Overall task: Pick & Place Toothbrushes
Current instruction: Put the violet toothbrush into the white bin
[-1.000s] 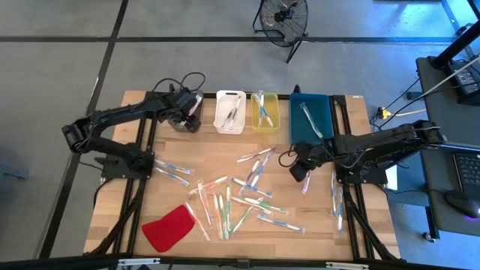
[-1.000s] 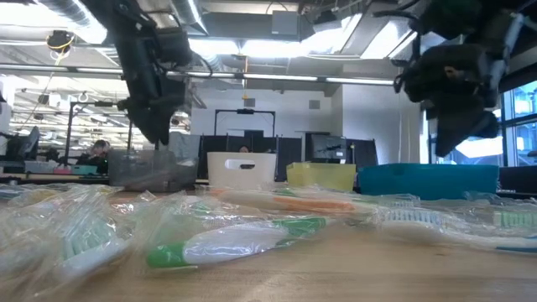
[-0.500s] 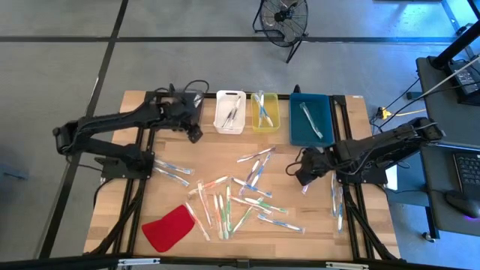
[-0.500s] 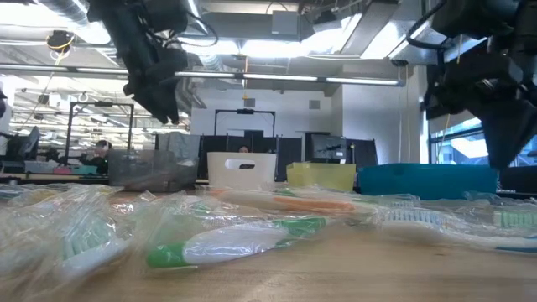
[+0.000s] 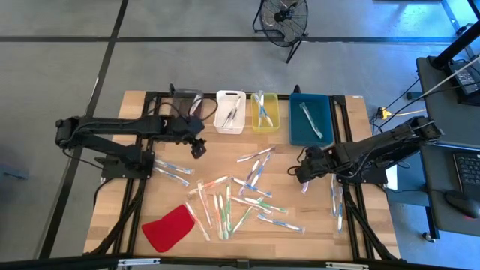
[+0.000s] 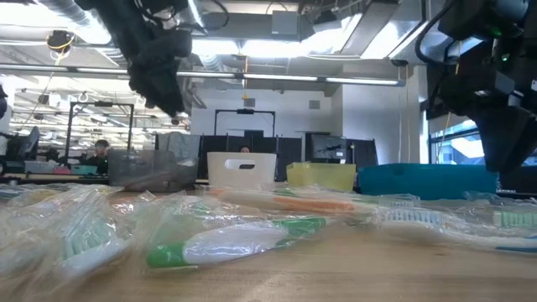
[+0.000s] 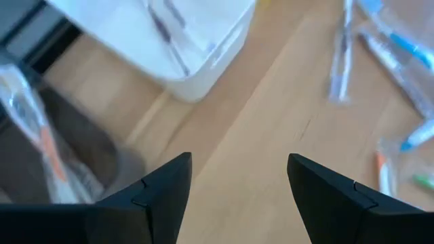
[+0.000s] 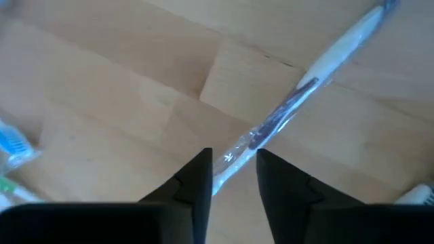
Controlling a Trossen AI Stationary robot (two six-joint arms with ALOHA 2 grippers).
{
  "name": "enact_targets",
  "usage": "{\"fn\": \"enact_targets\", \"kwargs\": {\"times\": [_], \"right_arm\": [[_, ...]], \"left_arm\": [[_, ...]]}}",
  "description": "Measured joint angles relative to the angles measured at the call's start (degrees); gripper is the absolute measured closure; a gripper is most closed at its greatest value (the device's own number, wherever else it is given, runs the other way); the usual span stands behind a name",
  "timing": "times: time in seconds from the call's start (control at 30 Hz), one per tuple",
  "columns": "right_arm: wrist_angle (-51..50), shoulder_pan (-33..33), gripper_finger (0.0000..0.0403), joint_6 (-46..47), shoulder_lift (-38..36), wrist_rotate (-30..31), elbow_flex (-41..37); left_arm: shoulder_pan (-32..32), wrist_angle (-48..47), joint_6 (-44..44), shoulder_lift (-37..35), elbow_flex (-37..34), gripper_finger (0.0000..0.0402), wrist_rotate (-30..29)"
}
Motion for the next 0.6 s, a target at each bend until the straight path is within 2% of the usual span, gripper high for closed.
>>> {"fn": "enact_targets", "kwargs": {"times": [0.3,0.6], "right_arm": [[-0.13,0.45,0.021,5.19,6.73,-0.19,0.0],[3.16,0.45,0.0186,7.47,12.19,-1.61,-0.02]], "left_arm": [[-8.51,6.89,-1.35,4.07,-0.02,0.0162,-2.99],[-12.27,8.33,-2.83,11.01,-0.07,0.0162,-3.09]]}}
